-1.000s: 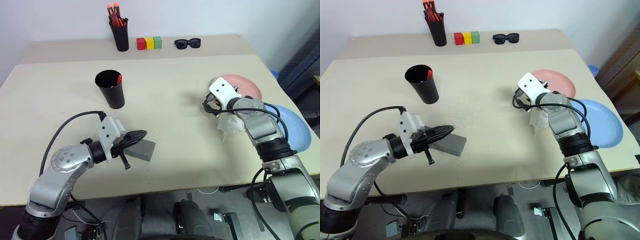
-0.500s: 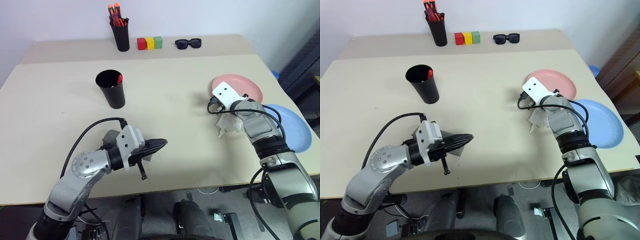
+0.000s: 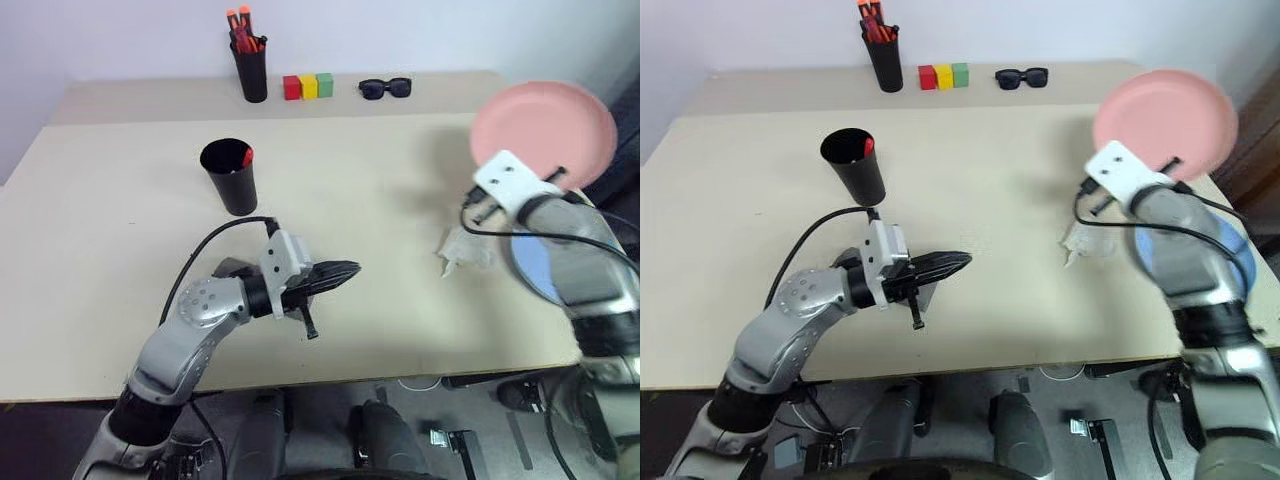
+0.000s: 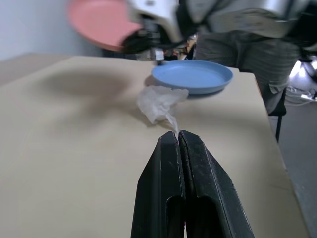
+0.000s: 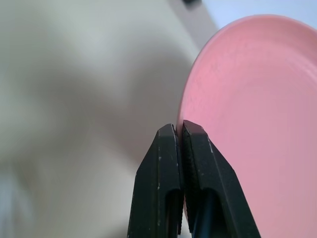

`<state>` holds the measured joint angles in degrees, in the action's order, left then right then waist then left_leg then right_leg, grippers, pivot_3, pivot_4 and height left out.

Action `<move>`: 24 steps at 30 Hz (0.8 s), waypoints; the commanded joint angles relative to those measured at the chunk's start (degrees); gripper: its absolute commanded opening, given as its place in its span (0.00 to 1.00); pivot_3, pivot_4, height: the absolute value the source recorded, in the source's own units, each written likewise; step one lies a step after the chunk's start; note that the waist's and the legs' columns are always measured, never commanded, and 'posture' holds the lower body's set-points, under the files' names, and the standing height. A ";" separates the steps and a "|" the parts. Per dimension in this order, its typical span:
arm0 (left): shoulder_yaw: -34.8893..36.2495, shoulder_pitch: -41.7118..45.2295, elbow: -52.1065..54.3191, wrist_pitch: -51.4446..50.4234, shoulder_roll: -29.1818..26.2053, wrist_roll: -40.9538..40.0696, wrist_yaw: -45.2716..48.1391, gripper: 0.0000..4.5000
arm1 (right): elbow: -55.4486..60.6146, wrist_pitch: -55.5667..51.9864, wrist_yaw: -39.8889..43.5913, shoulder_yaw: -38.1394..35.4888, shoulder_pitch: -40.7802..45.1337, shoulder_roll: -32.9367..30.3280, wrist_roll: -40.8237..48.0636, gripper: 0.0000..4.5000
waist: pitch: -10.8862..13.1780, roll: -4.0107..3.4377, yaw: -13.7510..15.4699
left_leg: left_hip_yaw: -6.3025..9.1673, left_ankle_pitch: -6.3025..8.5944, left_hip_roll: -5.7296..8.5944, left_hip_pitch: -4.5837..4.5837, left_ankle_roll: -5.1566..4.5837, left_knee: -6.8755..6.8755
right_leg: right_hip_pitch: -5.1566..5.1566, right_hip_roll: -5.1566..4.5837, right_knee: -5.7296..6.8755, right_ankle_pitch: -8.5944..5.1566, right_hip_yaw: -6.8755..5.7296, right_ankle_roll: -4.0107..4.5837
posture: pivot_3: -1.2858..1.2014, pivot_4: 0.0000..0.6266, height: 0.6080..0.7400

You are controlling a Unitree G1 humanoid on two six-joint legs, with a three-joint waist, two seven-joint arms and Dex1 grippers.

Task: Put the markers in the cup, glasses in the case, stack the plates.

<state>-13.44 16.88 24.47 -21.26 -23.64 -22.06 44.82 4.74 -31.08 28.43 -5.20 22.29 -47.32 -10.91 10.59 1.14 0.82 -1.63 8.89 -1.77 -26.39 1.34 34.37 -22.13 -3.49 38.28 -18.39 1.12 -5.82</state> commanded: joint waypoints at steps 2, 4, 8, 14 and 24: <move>-0.10 2.37 -3.57 3.82 0.22 -0.07 3.79 0.00 | 12.74 -5.54 4.08 -11.77 -11.12 -2.67 3.21 0.01 | -0.07 -0.13 -0.11 | 0.00 0.01 0.03 0.03 -0.01 0.02 | 0.05 0.01 0.00 0.00 0.00 0.00 | 0.52 0.24 1.00; 0.14 2.99 -4.93 4.59 0.24 -0.12 4.73 0.00 | 15.66 -6.33 5.55 -13.62 -15.08 -2.98 4.02 0.01 | -0.11 -0.19 -0.52 | 0.01 0.01 0.03 0.08 -0.02 0.02 | 0.09 0.05 0.00 0.00 0.00 0.00 | 0.52 0.24 1.00; 0.61 4.40 -7.40 5.63 0.36 -0.24 6.37 0.00 | 19.12 -7.03 7.11 -16.50 -22.33 -2.41 4.88 0.01 | -0.15 -0.27 -0.66 | 0.03 0.01 0.01 0.23 -0.02 0.02 | 0.23 0.13 0.01 0.00 0.02 0.00 | 0.52 0.24 1.00; 0.62 4.12 -7.75 6.42 0.27 -0.01 6.91 0.00 | 17.46 -8.68 6.48 -17.39 -24.38 -1.36 6.36 0.01 | -0.15 -0.27 -0.51 | 0.05 0.02 0.01 0.35 -0.03 0.04 | 0.40 0.12 -0.06 0.00 0.02 0.00 | 0.52 0.24 1.00; 0.56 2.13 -6.52 6.25 -0.28 0.28 6.49 0.00 | 16.76 -8.49 7.20 -17.63 -23.17 -2.70 9.11 0.89 | -0.15 -0.26 -0.18 | 0.05 0.07 -0.03 0.86 -0.10 0.00 | 0.90 0.07 -0.19 -0.02 0.02 0.02 | 0.52 0.24 1.00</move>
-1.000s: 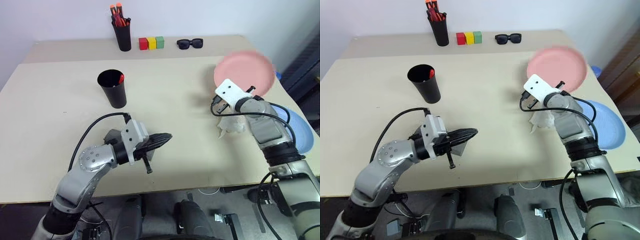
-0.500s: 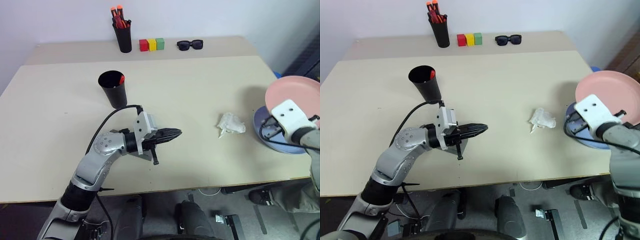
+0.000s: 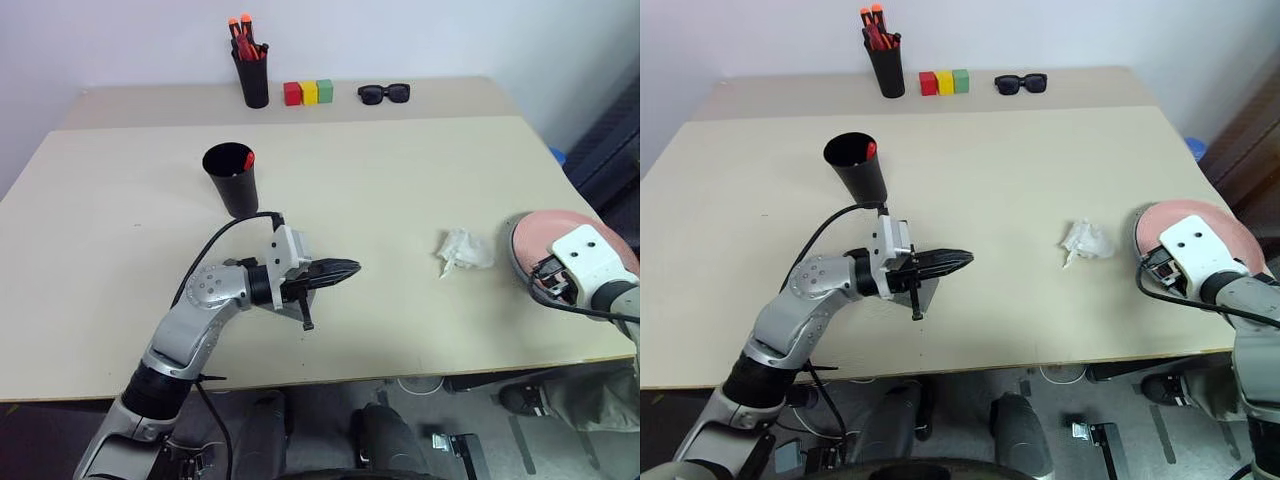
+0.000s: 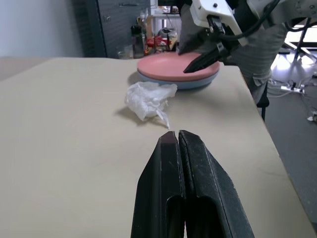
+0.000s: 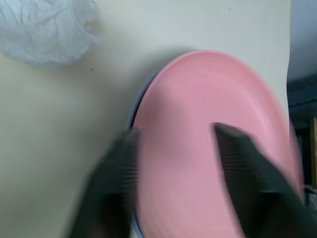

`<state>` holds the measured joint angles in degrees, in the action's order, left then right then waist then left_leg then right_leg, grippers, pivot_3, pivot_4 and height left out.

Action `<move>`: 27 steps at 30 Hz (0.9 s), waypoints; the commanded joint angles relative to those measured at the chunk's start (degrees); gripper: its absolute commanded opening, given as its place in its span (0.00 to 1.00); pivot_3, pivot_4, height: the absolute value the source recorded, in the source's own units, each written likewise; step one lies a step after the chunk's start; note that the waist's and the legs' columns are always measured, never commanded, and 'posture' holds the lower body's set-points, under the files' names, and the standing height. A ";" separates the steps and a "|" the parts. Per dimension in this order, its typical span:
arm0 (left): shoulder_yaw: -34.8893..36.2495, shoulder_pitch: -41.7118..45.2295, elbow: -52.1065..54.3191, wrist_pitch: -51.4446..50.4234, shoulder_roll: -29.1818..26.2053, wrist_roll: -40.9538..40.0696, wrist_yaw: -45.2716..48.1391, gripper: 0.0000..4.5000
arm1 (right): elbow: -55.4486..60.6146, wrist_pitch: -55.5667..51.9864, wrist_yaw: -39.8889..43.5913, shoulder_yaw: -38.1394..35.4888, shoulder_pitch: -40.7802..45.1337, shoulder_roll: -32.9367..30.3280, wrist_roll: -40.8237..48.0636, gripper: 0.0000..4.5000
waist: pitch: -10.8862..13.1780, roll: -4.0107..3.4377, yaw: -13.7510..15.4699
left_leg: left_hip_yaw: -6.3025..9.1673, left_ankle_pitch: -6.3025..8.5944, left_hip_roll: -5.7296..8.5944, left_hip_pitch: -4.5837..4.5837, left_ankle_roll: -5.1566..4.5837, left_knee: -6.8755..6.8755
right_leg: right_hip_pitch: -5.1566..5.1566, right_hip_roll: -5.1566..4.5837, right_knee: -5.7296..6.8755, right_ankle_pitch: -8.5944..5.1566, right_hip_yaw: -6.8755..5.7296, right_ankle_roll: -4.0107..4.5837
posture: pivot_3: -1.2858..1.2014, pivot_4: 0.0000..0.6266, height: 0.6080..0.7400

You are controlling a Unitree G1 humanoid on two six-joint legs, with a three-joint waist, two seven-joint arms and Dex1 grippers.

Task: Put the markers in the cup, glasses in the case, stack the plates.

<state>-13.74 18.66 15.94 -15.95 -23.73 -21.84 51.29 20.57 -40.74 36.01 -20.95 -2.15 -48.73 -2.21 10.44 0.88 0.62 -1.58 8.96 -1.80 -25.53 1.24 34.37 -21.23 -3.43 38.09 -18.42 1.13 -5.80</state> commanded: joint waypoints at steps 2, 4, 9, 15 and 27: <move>0.93 0.53 1.62 1.01 -0.14 0.17 -0.08 0.00 | 1.87 2.20 0.78 -2.36 2.16 -0.74 2.52 0.97 | 0.00 0.00 -0.04 | 0.00 0.00 0.00 0.01 0.00 0.00 | 0.00 -0.02 0.00 0.00 0.01 0.00 | 0.52 0.24 1.00; 1.05 0.69 1.27 1.06 -0.15 0.24 -0.14 0.00 | 4.17 2.57 2.67 -2.70 2.75 0.23 5.78 0.97 | 0.00 0.00 -0.05 | 0.00 0.01 0.00 0.02 -0.01 -0.01 | 0.00 -0.02 0.00 0.00 0.01 0.00 | 0.52 0.24 1.00; 1.57 0.77 0.98 1.06 -0.30 0.07 -0.21 0.00 | 7.31 1.06 3.79 1.10 5.26 2.96 11.44 0.97 | 0.00 0.01 -0.06 | 0.01 0.01 -0.01 0.04 -0.01 -0.03 | 0.03 -0.02 0.00 0.00 0.01 -0.01 | 0.52 0.24 1.00; 1.94 -0.37 2.14 0.86 -0.49 0.44 -1.19 0.00 | 1.73 2.95 -0.92 10.13 9.52 8.62 9.78 0.97 | 0.00 0.01 -0.02 | 0.01 0.01 -0.01 0.06 -0.01 -0.05 | 0.03 -0.03 -0.01 0.00 0.00 0.00 | 0.52 0.24 1.00; 2.11 -3.17 5.44 -0.39 -0.93 0.16 -4.14 0.00 | -8.36 3.56 -8.48 13.29 13.63 12.43 6.76 0.33 | 0.01 0.00 -0.05 | 0.00 0.01 -0.01 0.06 -0.02 -0.09 | -0.01 -0.08 0.00 0.00 0.00 0.00 | 0.52 0.24 1.00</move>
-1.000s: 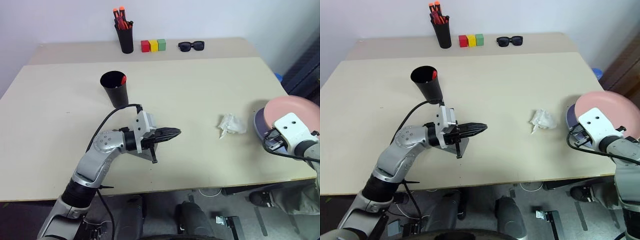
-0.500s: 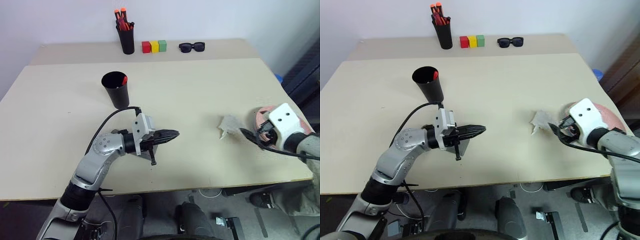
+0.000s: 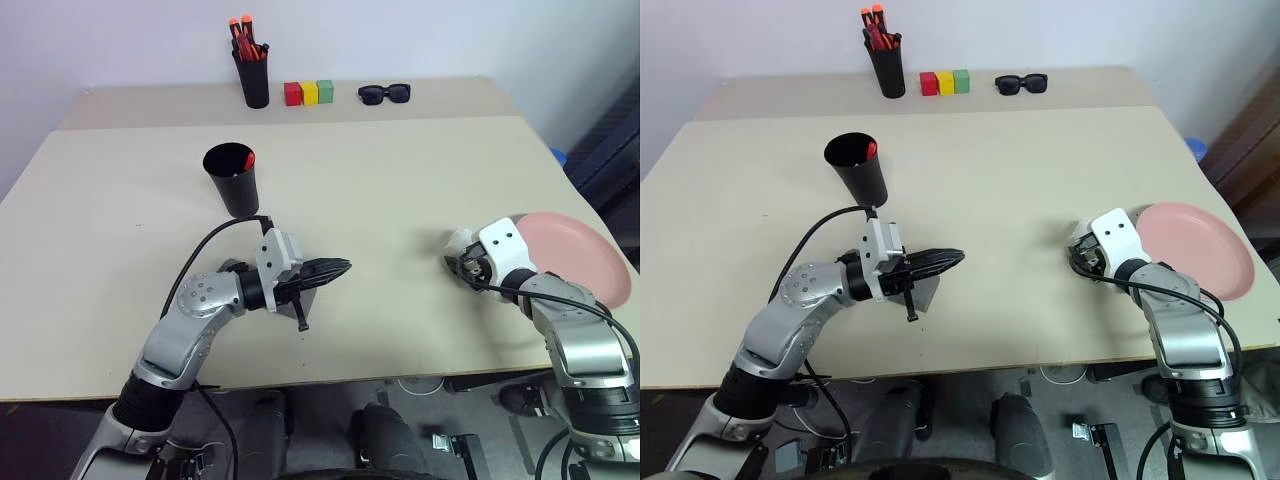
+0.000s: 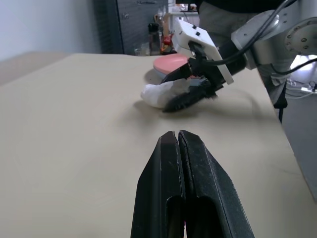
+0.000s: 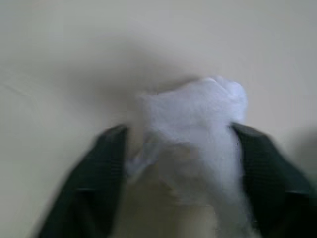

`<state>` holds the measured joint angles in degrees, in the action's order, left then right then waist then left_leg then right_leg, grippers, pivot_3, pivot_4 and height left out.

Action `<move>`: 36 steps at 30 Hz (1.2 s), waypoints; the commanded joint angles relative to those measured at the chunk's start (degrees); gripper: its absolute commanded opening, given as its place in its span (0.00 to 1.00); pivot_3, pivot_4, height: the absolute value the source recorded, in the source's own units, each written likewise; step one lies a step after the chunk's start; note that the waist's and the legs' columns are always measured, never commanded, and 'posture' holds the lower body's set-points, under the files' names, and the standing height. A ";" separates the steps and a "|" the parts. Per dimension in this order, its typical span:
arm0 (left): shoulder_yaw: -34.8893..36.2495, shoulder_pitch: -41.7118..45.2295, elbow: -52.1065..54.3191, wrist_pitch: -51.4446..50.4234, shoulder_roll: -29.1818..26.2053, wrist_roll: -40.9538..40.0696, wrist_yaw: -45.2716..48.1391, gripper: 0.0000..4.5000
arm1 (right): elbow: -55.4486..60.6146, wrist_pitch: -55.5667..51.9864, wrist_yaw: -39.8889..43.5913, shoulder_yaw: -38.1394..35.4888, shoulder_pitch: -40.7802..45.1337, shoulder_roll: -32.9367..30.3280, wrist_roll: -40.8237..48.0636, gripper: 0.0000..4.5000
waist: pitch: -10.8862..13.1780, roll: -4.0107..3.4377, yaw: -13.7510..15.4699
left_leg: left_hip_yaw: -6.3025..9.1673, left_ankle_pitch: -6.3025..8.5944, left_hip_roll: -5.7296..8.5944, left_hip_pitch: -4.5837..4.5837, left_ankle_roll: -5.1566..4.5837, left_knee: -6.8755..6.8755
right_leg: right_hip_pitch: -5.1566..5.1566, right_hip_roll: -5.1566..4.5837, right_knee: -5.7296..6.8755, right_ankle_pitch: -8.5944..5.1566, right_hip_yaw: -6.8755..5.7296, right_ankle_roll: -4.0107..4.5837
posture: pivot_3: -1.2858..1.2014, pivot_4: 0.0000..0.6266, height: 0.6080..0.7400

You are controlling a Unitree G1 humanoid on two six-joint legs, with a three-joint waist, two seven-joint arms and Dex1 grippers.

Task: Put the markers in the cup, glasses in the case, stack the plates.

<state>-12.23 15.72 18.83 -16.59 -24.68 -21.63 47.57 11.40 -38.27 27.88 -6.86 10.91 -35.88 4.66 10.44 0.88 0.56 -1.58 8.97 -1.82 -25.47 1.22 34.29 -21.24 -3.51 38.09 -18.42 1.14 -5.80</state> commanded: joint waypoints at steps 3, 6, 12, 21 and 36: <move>0.53 -0.20 2.46 0.13 0.10 -0.16 -0.57 0.00 | 0.95 1.17 -0.61 -0.90 0.57 -0.61 -0.23 0.00 | 0.00 0.00 0.08 | -0.01 0.00 0.01 0.00 0.00 0.00 | 0.01 -0.01 -0.01 0.00 0.00 0.00 | 0.52 0.24 1.00; 0.22 0.36 1.88 0.16 0.31 -0.42 -0.03 0.00 | 3.80 -0.36 -3.23 -6.74 1.38 -1.51 0.25 0.00 | 0.01 -0.01 0.12 | -0.01 0.00 0.00 0.00 0.00 0.00 | 0.01 -0.01 -0.01 0.00 0.00 0.00 | 0.52 0.24 1.00; -0.83 2.35 -1.17 1.28 1.78 -0.14 1.56 0.00 | 3.85 -2.67 -6.70 -13.72 -0.46 -7.07 -2.78 0.00 | 0.01 -0.02 0.11 | -0.04 0.00 0.01 0.00 -0.01 0.00 | 0.02 -0.03 -0.03 0.00 -0.01 0.01 | 0.52 0.24 1.00; -0.58 4.48 -5.30 3.05 4.02 0.58 3.02 0.00 | 3.28 -6.83 -6.97 -16.31 -2.98 -9.24 -3.20 0.52 | 0.00 -0.05 -0.25 | -0.05 0.01 0.01 0.00 -0.02 -0.03 | -0.04 -0.01 -0.02 0.00 0.04 0.00 | 0.52 0.24 1.00; 16.97 -5.43 2.14 -0.84 -4.79 -0.71 -6.84 0.00 | 2.57 8.86 9.73 -7.26 6.84 -4.31 9.89 0.97 | 0.03 0.00 -1.52 | 0.08 0.03 -0.04 0.00 -0.04 -0.07 | -0.05 0.02 -0.04 0.00 0.06 -0.01 | 0.52 0.24 1.00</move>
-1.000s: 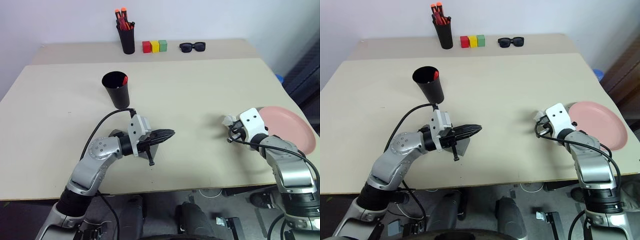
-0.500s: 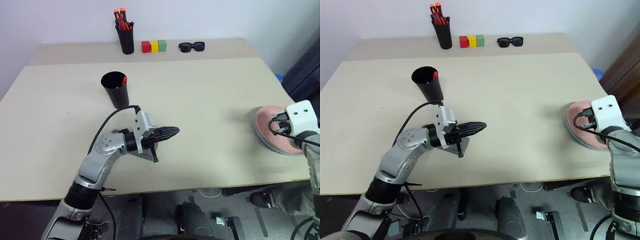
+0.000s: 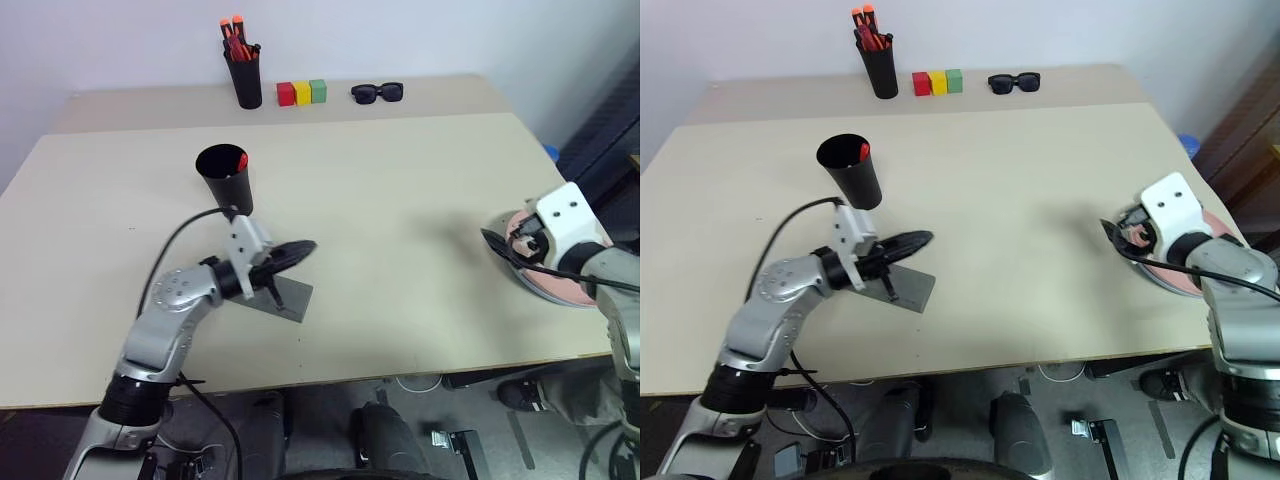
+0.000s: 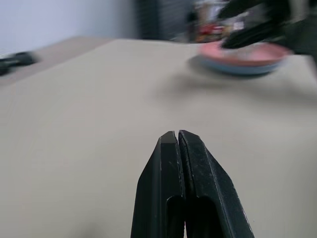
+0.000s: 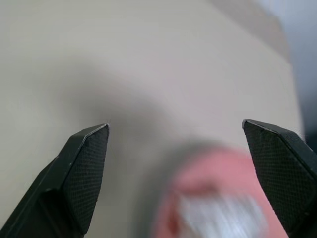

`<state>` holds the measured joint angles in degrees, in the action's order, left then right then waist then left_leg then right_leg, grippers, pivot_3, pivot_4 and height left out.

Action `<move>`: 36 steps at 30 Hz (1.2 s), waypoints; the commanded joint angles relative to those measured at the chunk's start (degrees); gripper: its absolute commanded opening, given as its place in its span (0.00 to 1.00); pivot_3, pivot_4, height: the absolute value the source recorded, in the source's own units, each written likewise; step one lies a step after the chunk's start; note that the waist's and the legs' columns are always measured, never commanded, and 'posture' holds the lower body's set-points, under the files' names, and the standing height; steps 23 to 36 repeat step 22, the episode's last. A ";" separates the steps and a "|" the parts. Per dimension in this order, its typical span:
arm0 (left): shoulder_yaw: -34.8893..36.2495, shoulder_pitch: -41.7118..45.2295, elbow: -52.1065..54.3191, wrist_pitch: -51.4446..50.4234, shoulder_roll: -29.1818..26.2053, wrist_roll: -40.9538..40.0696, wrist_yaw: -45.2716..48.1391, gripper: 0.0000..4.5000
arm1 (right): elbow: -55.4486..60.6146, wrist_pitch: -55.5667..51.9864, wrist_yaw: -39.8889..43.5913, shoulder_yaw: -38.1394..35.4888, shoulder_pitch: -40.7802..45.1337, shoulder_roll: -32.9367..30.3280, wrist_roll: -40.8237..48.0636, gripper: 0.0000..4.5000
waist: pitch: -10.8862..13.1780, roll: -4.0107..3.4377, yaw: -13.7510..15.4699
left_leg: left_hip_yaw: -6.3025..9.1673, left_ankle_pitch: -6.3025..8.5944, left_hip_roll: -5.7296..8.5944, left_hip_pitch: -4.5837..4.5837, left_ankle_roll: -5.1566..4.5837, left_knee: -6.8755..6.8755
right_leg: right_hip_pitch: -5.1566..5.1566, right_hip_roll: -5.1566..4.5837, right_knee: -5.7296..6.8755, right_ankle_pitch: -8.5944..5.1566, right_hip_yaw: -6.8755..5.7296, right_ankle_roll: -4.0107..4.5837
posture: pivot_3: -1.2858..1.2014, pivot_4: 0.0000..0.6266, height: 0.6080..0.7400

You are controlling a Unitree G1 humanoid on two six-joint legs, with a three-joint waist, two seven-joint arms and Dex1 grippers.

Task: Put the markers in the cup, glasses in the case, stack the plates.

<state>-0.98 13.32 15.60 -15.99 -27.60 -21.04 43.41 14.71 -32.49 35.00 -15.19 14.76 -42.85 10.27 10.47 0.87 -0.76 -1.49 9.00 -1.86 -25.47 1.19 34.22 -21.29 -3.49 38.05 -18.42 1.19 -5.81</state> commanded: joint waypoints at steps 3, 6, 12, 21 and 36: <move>10.69 -8.28 9.29 -3.08 -4.22 -0.96 -5.44 0.00 | -5.03 3.67 6.35 2.22 6.55 5.19 8.12 0.97 | 0.03 0.03 -0.06 | -0.02 0.01 -0.02 0.01 -0.02 -0.08 | -0.02 -0.03 -0.03 0.00 0.02 -0.01 | 0.52 0.24 1.00; 17.78 -15.36 11.45 -3.41 -5.80 -0.82 -7.60 0.00 | -8.50 3.70 10.30 5.28 9.24 6.29 10.06 0.97 | 0.04 0.05 -0.07 | -0.05 0.02 -0.01 0.01 -0.02 -0.07 | -0.01 -0.10 -0.05 0.00 0.02 -0.01 | 0.52 0.24 1.00; 23.66 -23.68 15.10 -4.13 -4.91 -1.76 -10.84 0.00 | -16.96 7.69 14.08 9.61 14.01 7.09 8.89 0.97 | 0.04 0.06 0.24 | -0.07 0.03 0.02 0.01 0.00 -0.05 | 0.01 -0.25 -0.12 -0.12 0.01 0.24 | 0.52 0.24 1.00; 23.26 -27.07 17.80 -4.35 -2.06 -1.37 -13.93 0.00 | -22.96 11.76 15.75 13.07 17.38 8.05 6.85 0.97 | 0.04 0.06 -0.07 | -0.10 0.05 -0.01 0.00 -0.01 -0.13 | -0.04 -0.36 -0.17 -0.13 0.08 0.30 | 0.52 0.24 1.00; 23.06 -26.98 17.65 -4.18 -1.82 -1.21 -14.15 0.00 | -23.55 12.11 15.78 13.33 17.78 8.23 6.60 0.97 | 0.04 0.06 -0.07 | -0.10 0.05 -0.01 0.00 -0.01 -0.13 | -0.05 -0.36 -0.17 -0.14 0.08 0.31 | 0.52 0.24 1.00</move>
